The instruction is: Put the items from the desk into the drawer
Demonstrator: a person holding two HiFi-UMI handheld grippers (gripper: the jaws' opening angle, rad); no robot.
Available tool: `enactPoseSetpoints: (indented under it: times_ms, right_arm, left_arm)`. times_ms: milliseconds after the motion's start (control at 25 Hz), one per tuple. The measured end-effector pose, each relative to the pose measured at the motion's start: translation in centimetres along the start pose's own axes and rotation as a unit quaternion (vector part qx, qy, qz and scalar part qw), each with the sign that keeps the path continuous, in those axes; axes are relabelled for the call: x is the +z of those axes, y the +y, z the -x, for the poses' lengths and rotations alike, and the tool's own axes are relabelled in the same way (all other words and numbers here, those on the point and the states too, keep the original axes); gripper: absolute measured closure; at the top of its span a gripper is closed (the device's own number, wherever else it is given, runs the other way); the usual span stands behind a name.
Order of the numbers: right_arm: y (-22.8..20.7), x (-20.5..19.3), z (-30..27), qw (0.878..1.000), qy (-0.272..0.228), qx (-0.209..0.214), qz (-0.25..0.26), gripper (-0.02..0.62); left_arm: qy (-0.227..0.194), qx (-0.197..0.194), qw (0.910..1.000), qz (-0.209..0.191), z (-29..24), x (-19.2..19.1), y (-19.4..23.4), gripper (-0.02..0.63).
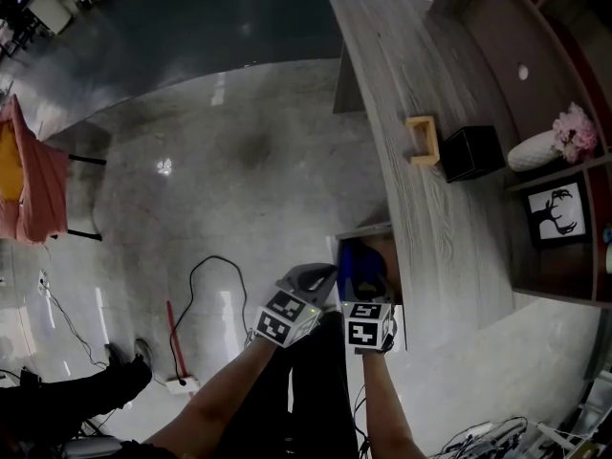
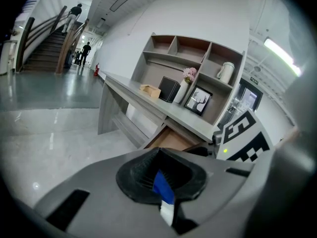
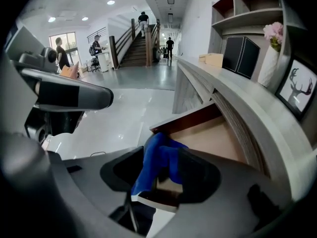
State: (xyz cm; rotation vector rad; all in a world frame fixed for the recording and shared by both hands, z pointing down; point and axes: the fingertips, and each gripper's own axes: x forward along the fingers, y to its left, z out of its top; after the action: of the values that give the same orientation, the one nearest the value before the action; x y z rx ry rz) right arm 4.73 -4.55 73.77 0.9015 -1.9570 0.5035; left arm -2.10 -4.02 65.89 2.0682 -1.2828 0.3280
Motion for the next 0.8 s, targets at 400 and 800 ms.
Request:
enactPoseSetpoints:
  times_ms: [400, 800]
  right_arm:
    - [1.7, 0.7, 1.2, 0.999, -0.002, 0.037, -0.015, 0.379]
    - [0.8, 3.5, 2.8, 0.997, -0.050, 0.026, -0.045, 0.558]
  left_arm:
    - [-0.006, 0.000, 1.0000, -0.005, 0.4, 1.3, -0.4, 0.595]
    - [-0.010, 0.001, 0.9998, -0.015, 0.9, 2.2, -0.9, 0.595]
